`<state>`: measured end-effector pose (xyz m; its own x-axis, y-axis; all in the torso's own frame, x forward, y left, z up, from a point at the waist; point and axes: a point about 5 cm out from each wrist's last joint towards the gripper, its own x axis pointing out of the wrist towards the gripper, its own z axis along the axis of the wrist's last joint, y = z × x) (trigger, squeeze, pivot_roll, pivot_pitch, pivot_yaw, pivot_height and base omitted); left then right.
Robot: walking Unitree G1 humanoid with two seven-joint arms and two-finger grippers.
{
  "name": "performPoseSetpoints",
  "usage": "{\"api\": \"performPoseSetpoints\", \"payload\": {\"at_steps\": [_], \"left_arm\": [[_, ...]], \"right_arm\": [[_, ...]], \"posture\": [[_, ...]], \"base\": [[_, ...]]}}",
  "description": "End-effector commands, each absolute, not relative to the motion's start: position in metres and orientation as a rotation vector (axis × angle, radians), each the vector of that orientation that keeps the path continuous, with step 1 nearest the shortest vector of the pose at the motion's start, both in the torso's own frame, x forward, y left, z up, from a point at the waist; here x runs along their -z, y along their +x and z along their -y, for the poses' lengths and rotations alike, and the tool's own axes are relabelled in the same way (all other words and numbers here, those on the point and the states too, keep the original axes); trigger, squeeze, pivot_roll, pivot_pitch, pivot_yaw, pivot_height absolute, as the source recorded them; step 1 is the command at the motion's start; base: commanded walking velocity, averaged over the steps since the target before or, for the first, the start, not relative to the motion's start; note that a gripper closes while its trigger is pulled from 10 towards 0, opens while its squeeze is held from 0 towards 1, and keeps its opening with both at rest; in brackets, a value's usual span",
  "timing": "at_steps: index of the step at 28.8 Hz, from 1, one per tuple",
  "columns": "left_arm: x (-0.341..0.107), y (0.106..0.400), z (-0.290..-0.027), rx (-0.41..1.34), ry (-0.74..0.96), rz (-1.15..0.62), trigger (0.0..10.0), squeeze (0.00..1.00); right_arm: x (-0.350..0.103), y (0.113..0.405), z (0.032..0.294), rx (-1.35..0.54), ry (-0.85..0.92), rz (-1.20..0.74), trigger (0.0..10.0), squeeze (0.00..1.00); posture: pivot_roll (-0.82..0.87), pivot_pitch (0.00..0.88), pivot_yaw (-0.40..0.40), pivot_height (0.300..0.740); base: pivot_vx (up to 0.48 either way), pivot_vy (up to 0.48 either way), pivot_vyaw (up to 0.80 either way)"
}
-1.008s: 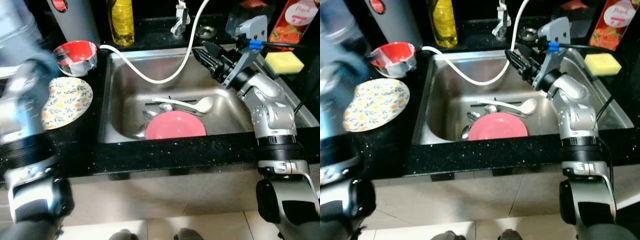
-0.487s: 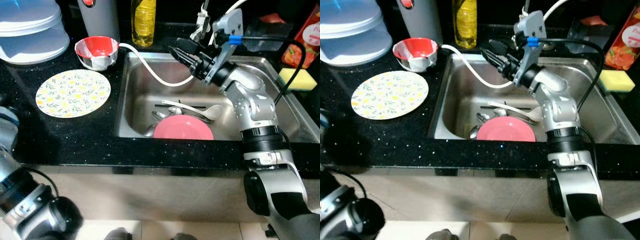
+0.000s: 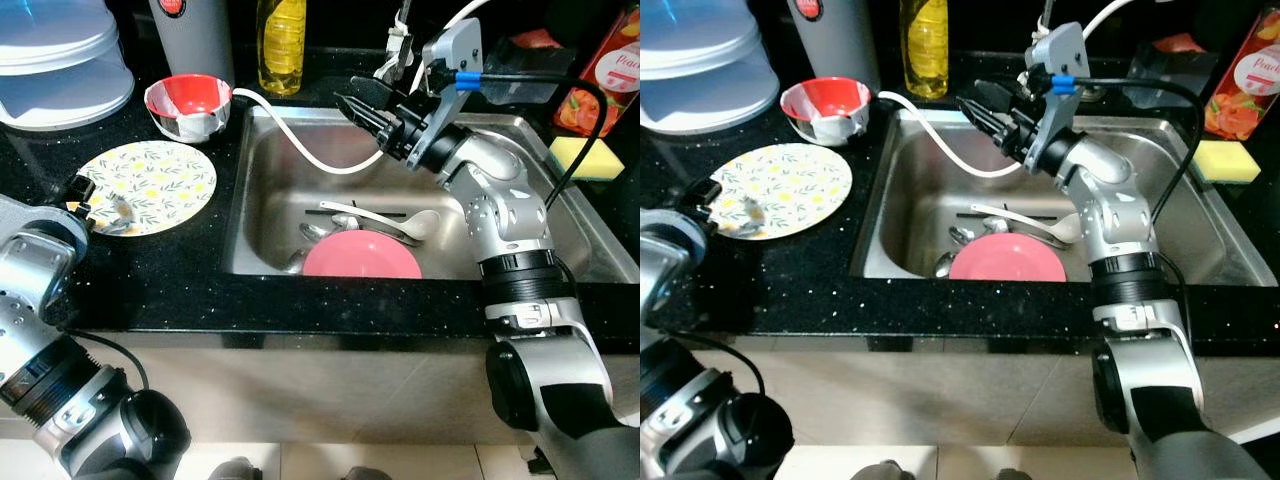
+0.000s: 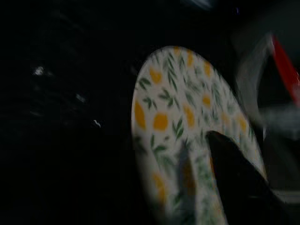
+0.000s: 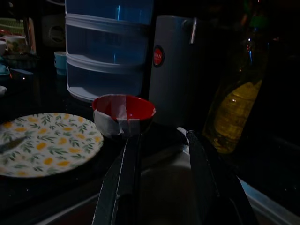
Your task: Kitchen organization
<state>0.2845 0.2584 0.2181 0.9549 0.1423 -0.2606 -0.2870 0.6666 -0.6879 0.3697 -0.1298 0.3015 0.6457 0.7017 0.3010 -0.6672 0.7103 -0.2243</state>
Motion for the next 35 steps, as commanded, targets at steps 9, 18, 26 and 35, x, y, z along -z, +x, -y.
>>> {"api": "performPoseSetpoints", "payload": {"at_steps": [9,18,26,35], "left_arm": [[-0.182,0.278,-0.247,-0.176,-0.799,-0.323,0.0,0.00],[-0.245,0.274,-0.236,0.027,-0.734,0.091,0.0,0.00],[-0.251,0.265,-0.202,0.105,-0.800,0.157,10.0,0.00],[-0.252,0.266,-0.161,0.256,-0.799,0.129,10.0,0.00]], "right_arm": [[-0.301,0.369,0.138,-0.756,-0.104,0.387,10.0,0.00],[-0.303,0.370,0.135,-0.762,-0.105,0.391,10.0,0.00],[-0.303,0.370,0.136,-0.761,-0.106,0.390,10.0,0.00],[-0.303,0.371,0.134,-0.764,-0.104,0.391,10.0,0.00]], "posture": [[0.07,0.071,0.007,0.740],[0.06,0.067,0.004,0.740],[0.06,0.068,0.002,0.740],[0.07,0.062,-0.002,0.740]], "base": [[0.000,0.000,0.00],[0.000,0.000,0.00],[0.000,0.000,0.00],[0.000,0.000,0.00]]}}
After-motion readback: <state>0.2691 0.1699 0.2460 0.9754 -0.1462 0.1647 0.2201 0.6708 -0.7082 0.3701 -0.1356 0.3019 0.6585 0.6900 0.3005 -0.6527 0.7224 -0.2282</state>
